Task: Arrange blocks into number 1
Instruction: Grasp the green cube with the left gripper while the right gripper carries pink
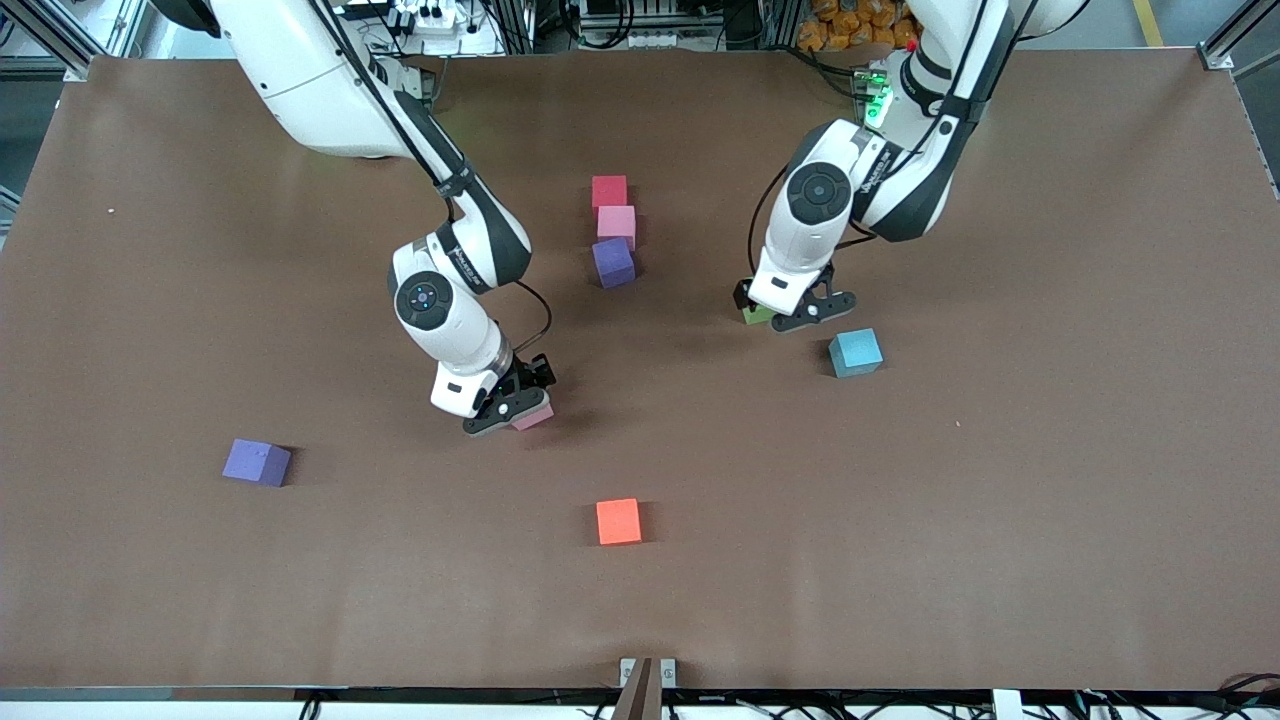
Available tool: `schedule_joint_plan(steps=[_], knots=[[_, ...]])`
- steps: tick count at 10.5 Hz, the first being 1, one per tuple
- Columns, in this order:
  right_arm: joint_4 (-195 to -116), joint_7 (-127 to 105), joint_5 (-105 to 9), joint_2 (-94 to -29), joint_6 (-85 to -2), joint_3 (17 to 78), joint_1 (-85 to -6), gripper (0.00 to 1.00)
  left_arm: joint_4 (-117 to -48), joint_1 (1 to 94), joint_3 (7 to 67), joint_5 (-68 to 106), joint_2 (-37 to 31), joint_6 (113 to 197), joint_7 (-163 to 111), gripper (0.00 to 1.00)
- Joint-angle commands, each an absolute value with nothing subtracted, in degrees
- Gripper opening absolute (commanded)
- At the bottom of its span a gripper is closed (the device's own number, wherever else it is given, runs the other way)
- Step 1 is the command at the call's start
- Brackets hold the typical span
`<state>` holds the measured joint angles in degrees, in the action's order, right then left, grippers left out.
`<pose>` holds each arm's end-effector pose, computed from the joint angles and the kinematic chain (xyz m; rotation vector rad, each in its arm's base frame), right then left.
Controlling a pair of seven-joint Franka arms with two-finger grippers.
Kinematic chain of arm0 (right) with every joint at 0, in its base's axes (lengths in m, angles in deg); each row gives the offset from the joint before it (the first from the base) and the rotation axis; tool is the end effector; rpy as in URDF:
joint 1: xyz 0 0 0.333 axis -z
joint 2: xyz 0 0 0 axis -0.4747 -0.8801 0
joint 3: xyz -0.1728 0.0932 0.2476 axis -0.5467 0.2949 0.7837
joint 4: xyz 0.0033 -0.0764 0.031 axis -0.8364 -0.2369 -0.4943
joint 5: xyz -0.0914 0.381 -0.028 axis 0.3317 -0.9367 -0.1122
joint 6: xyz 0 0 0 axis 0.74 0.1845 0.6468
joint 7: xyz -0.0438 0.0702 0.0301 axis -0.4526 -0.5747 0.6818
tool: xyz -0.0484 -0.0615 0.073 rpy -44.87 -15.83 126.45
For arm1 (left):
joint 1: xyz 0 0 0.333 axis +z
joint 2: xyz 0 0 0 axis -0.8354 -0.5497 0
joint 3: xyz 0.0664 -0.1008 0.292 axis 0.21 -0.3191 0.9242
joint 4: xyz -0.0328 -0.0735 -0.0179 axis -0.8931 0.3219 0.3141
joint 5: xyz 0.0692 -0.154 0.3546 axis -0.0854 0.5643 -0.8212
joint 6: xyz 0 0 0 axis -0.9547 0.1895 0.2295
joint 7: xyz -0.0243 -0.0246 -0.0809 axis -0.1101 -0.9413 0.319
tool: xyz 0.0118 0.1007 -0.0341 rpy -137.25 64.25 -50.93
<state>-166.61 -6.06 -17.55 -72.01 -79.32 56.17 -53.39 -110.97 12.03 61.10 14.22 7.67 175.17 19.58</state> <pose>0.5659 0.3015 0.1984 -2.9538 -0.5789 -0.1648 0.4170 -0.3360 0.2476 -3.0542 -0.4357 0.1370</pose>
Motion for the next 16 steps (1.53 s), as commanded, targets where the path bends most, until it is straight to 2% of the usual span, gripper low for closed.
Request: schedule_joint_plan(steps=[1, 5, 9, 10, 11, 12, 13, 16], knots=[[-166.89, -1.42, -18.51, -70.84, -79.51, 56.07, -53.56, 0.32, -111.61, 12.00, 58.66, 15.40, 5.42, 178.22, 21.38, 1.00], [-170.75, 21.43, -18.42, -64.08, -78.80, 55.55, -64.69, 0.40, -111.70, 12.09, 58.47, 15.40, 2.60, 179.46, 21.12, 1.00], [-175.41, 21.82, -18.25, -63.09, -78.80, 53.87, -73.15, 0.43, -111.08, 12.00, 58.47, 14.96, 0.31, 179.46, 20.77, 1.00], [-175.68, 22.43, -18.25, -63.27, -78.80, 53.87, -73.60, 0.43, -111.08, 12.35, 58.47, 14.96, 0.31, 179.46, 20.86, 0.93], [-175.77, 23.22, -18.25, -63.62, -78.80, 53.70, -74.73, 0.43, -111.00, 12.62, 58.47, 14.96, 0.31, 179.46, 20.77, 0.42], [-175.77, 25.23, -18.25, -64.06, -78.80, 53.18, -75.96, 0.43, -111.08, 12.62, 58.47, 14.96, 0.22, 179.46, 20.68, 0.07], [-175.77, 26.29, -18.25, -64.33, -78.80, 52.91, -77.11, 0.43, -111.00, 12.62, 58.47, 14.96, -0.13, 179.46, 20.77, 0.00], [-175.68, 28.22, -18.25, -65.64, -79.33, 52.82, -78.78, 0.43, -110.03, 12.44, 58.47, 15.04, -0.75, 179.46, 21.65, 0.00]])
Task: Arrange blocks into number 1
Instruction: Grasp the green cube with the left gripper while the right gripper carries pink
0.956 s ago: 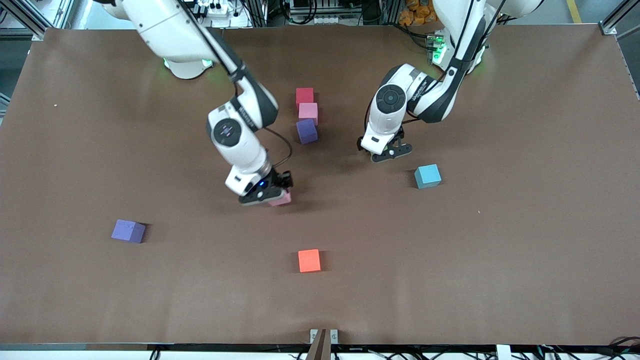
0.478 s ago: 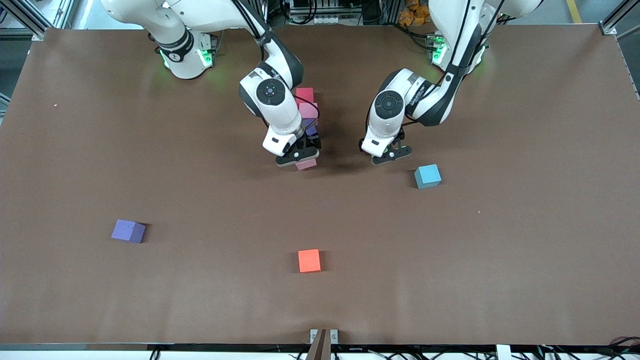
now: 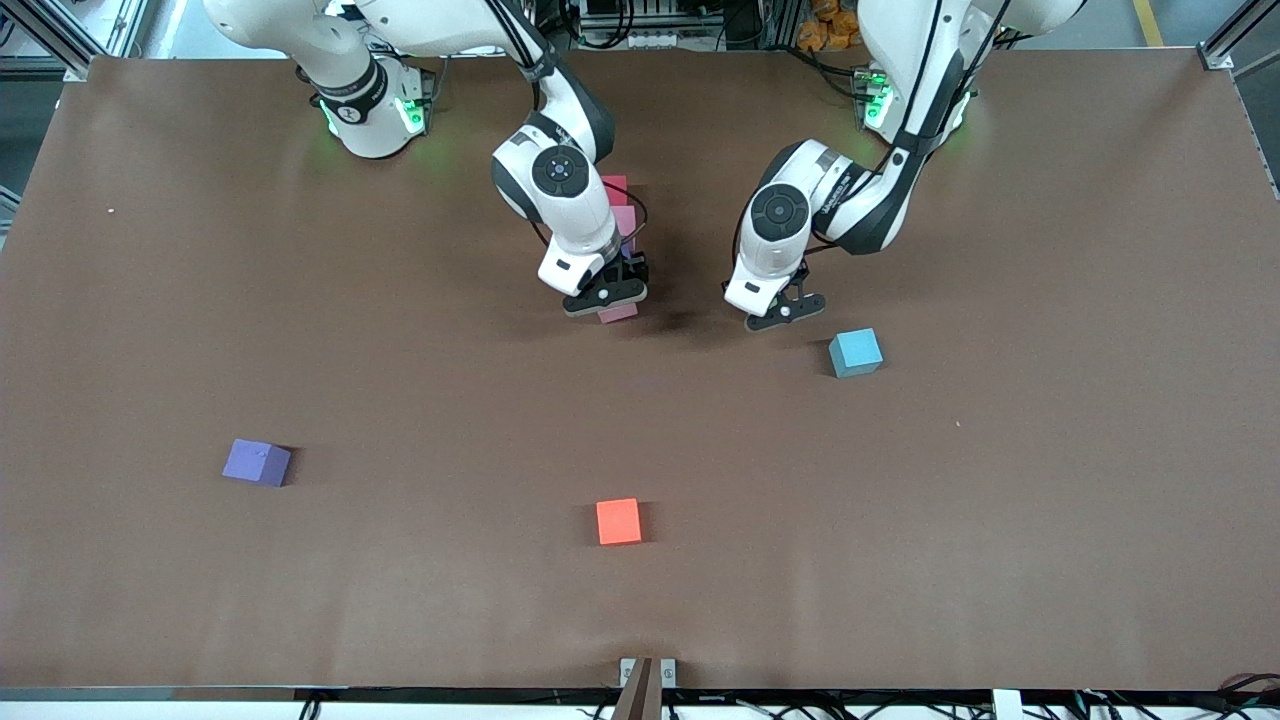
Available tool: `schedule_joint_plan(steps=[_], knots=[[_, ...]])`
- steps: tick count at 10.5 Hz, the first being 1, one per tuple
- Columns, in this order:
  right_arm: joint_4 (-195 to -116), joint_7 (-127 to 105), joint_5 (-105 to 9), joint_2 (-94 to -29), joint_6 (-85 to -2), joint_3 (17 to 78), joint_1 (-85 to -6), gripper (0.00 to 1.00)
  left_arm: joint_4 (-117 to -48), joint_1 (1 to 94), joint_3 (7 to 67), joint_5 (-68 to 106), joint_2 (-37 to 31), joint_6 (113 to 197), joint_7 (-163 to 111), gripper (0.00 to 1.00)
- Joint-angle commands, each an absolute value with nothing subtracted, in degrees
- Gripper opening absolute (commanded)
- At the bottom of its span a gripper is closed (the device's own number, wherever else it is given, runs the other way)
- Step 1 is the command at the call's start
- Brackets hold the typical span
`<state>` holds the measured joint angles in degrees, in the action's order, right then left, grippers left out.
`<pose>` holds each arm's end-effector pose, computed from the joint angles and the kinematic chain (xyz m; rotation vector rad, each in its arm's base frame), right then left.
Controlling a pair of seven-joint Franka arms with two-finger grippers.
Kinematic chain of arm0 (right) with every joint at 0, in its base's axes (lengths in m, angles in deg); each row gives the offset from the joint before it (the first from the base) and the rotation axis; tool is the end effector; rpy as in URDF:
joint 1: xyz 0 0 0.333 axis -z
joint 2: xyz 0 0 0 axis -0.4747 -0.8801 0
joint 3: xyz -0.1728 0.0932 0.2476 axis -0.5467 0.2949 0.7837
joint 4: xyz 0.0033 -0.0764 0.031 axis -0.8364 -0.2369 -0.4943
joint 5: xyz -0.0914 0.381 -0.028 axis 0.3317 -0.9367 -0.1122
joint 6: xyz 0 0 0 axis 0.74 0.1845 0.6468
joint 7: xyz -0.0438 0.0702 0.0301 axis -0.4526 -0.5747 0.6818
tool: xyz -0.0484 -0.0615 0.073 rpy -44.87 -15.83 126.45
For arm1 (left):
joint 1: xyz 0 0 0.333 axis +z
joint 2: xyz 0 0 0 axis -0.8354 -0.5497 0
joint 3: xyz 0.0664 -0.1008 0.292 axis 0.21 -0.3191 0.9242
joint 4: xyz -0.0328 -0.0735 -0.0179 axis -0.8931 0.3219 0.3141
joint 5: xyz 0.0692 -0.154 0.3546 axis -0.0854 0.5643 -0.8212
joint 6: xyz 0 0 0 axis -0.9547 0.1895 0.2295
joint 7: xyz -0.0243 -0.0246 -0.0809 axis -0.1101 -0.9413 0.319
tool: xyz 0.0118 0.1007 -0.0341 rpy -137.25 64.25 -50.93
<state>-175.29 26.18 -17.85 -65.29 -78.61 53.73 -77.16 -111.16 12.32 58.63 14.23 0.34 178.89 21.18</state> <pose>0.3898 0.4567 0.2103 -3.0112 -0.3048 -0.0307 0.3982 -0.3449 0.1828 -2.9990 -0.4195 0.1986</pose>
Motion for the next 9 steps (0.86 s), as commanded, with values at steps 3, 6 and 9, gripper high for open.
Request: schedule_joint_plan(steps=[3, 6, 9], knots=[[-175.86, 33.39, -18.25, -65.74, -78.89, 52.82, -78.88, 0.51, -108.45, 12.62, 58.47, 14.96, -0.31, 179.46, 21.04, 0.00], [-175.94, 42.63, -18.07, -64.51, -78.28, 52.91, -78.36, 1.00, -104.33, 13.14, 58.47, 14.96, -0.74, 179.46, 19.99, 0.00], [-177.87, 37.49, -17.81, -56.18, -71.80, 53.08, -72.92, 1.00, -102.74, 13.67, 58.39, 15.39, -0.74, 179.46, 17.79, 0.00]])
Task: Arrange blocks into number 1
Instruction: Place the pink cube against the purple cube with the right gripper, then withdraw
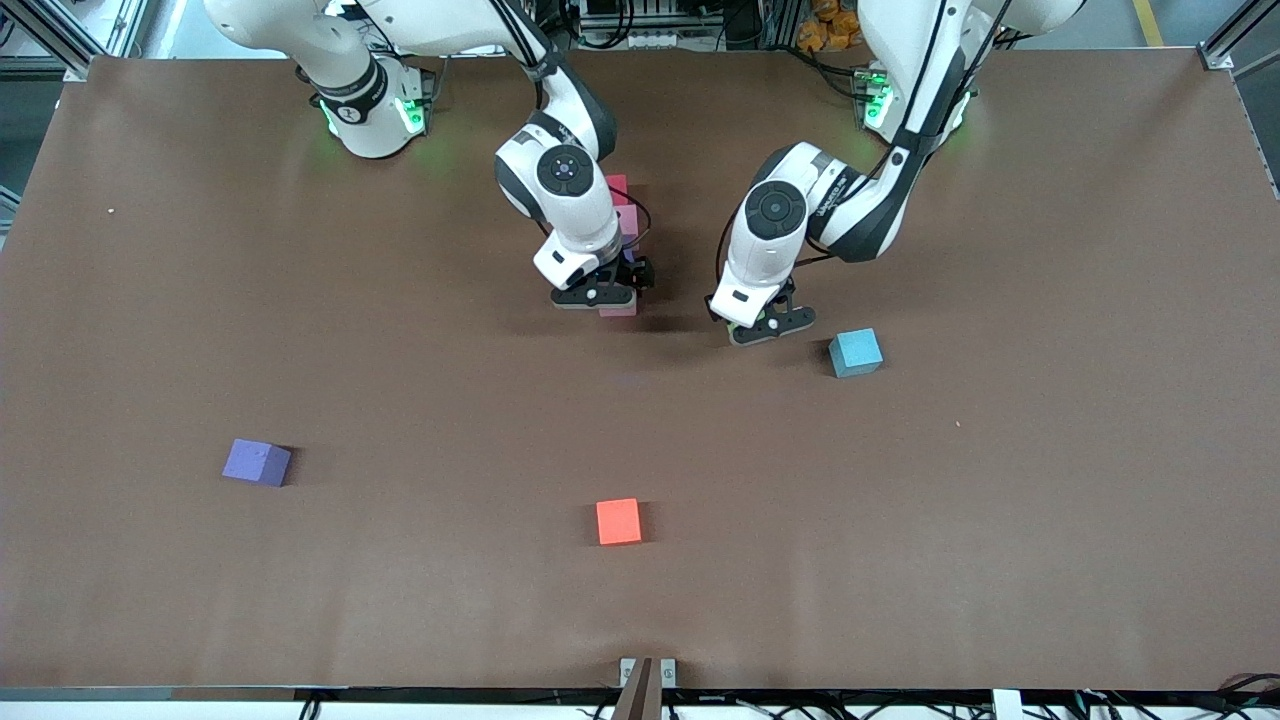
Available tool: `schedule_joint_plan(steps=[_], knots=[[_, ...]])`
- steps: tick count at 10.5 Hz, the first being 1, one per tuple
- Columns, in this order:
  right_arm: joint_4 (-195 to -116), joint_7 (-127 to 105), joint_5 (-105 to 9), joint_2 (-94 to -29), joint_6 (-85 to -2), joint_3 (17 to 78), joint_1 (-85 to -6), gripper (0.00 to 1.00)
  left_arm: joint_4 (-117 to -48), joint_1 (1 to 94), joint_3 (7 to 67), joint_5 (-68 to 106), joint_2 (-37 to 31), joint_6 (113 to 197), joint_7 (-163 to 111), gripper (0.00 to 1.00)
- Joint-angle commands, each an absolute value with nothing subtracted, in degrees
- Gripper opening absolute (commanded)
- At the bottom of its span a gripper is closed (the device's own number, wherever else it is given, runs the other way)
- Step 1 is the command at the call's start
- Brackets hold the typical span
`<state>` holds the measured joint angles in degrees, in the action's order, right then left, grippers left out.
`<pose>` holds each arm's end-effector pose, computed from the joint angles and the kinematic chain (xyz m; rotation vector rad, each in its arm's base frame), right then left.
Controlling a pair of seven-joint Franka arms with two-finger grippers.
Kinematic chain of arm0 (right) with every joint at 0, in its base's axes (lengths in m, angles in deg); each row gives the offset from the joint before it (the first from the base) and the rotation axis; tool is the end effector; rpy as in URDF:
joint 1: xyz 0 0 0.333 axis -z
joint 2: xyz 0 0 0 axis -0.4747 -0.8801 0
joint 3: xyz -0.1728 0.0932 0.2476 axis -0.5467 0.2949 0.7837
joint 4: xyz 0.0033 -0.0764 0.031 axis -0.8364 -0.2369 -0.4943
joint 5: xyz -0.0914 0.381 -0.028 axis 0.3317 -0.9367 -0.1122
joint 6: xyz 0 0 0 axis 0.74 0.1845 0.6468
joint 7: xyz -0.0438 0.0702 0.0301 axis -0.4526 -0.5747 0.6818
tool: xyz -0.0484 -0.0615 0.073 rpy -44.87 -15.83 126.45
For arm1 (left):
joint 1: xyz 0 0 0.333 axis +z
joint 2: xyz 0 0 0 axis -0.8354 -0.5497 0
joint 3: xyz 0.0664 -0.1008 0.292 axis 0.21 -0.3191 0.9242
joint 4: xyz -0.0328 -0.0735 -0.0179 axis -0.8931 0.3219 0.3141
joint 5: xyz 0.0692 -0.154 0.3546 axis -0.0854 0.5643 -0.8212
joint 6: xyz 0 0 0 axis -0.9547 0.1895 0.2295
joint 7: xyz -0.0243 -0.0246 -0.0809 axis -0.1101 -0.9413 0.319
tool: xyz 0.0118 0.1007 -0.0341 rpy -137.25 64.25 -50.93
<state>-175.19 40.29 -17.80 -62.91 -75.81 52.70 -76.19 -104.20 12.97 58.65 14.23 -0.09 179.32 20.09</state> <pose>0.4051 0.4439 0.2313 -3.0297 0.1110 -0.0109 0.4377 -0.3717 0.2223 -3.0977 -0.4151 0.0794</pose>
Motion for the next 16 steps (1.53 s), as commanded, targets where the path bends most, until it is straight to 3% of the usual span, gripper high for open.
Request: schedule_joint_plan(steps=[1, 4, 6, 8, 11, 16], knots=[[-177.88, 35.46, -17.81, -54.33, -68.99, 53.08, -70.55, 1.00, -101.34, 14.11, 58.47, 15.40, -0.83, 179.46, 16.65, 0.00], [-176.74, 33.08, -17.72, -52.90, -68.69, 53.08, -60.98, 1.00, -89.42, 14.82, 58.30, 16.79, -7.14, 176.41, 15.14, 0.00], [-175.77, 23.98, -17.81, -50.72, -68.09, 53.17, -54.83, 1.00, -78.62, 14.47, 58.21, 17.86, -13.72, 169.05, 15.15, 0.00], [-171.50, 17.80, -17.72, -49.22, -60.76, 53.08, -50.51, 1.00, -71.64, 13.24, 57.42, 17.86, -18.74, 166.55, 15.32, 0.00], [-156.73, 13.31, -16.76, -50.00, -40.88, 52.99, -45.15, 1.00, -68.47, 10.87, 56.72, 17.86, -21.21, 166.54, 15.15, 0.00], [-150.38, 9.43, -14.82, -48.08, -35.23, 52.91, -38.55, 1.00, -67.66, 7.09, 55.13, 17.42, -23.15, 166.63, 14.45, 0.00]])
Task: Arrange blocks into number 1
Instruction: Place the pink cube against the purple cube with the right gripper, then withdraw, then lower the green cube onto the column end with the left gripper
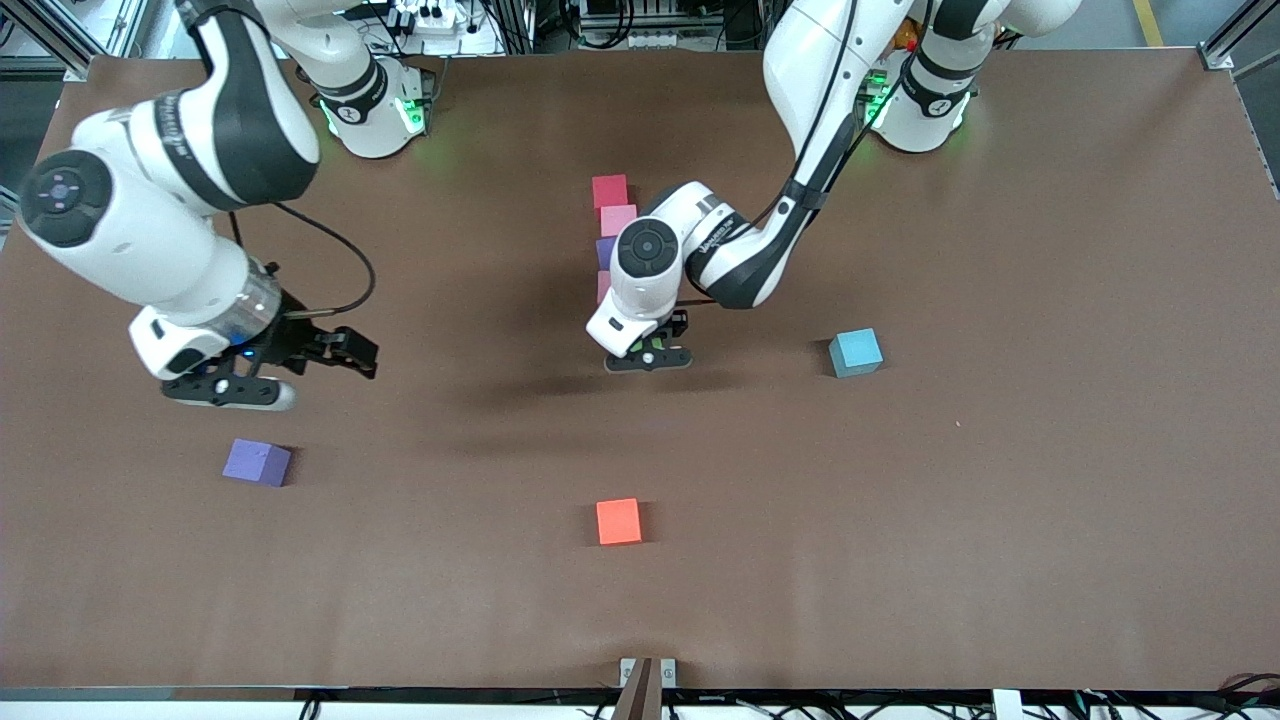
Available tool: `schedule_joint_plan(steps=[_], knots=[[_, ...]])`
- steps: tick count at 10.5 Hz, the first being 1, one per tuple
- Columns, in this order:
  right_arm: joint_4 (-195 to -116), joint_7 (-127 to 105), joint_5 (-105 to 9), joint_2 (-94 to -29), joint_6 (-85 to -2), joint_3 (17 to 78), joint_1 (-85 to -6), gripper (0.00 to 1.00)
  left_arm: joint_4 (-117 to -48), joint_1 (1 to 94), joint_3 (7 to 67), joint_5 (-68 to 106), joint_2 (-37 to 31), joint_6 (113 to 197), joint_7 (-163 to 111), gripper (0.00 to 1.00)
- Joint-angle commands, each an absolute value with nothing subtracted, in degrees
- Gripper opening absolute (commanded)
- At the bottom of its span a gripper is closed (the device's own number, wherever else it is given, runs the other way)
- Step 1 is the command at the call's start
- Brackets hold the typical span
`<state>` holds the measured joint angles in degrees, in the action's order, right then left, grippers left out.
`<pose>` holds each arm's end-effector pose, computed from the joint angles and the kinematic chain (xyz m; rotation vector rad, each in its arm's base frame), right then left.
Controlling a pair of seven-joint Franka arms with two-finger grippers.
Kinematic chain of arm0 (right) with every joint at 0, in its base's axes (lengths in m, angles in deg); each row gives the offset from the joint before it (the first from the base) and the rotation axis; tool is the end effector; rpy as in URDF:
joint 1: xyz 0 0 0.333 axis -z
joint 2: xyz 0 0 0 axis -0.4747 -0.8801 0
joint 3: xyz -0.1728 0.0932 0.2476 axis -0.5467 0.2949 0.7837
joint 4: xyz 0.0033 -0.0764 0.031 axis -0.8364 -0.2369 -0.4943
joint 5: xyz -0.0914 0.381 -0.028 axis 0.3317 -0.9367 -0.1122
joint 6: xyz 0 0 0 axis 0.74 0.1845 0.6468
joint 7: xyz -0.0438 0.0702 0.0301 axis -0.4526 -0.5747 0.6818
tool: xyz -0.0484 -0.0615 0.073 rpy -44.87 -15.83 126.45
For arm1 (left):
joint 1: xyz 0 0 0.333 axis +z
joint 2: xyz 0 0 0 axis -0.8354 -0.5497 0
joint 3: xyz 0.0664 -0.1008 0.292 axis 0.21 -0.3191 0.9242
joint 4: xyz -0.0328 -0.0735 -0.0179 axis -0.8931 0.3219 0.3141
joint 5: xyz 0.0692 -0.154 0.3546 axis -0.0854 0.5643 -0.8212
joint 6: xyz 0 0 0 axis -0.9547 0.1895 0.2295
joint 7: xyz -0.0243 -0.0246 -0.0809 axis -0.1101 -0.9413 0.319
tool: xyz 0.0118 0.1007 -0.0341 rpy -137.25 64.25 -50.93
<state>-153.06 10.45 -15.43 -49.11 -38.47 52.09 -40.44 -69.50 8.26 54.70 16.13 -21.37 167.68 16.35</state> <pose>0.6120 0.1303 0.4946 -3.0489 0.1709 -0.0627 0.4651 -0.5378 0.2107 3.0877 0.1020 -0.1259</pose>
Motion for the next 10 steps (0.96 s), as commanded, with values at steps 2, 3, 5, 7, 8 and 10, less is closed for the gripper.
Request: schedule_joint_plan(steps=[2, 3, 5, 7, 8, 10], knots=[[-148.45, 9.60, -14.82, -47.54, -34.16, 52.91, -36.52, 1.00, -67.66, 5.51, 55.05, 17.42, -23.77, 166.63, 14.88, 0.00], [-146.61, 9.34, -14.73, -47.37, -32.33, 52.91, -35.03, 1.00, -67.66, 5.41, 55.05, 17.59, -23.77, 166.63, 15.06, 0.00], [-142.56, 0.95, -13.16, -47.45, -25.13, 51.51, -33.00, 1.00, -67.32, 4.89, 55.05, 17.77, -23.86, 166.63, 15.14, 0.00], [-140.53, -2.25, -13.33, -47.63, -23.27, 46.94, -33.70, 1.00, -67.14, 4.71, 55.05, 17.77, -24.04, 166.81, 15.67, 0.00], [-139.74, -2.87, -13.15, -47.72, -22.30, 46.67, -33.18, 1.00, -66.79, 4.62, 55.05, 17.77, -24.30, 166.89, 16.02, 0.00], [-139.56, -2.88, -13.41, -47.80, -22.29, 47.02, -32.21, 1.00, -65.73, 4.09, 55.05, 17.77, -25.09, 167.07, 17.34, 0.00]])
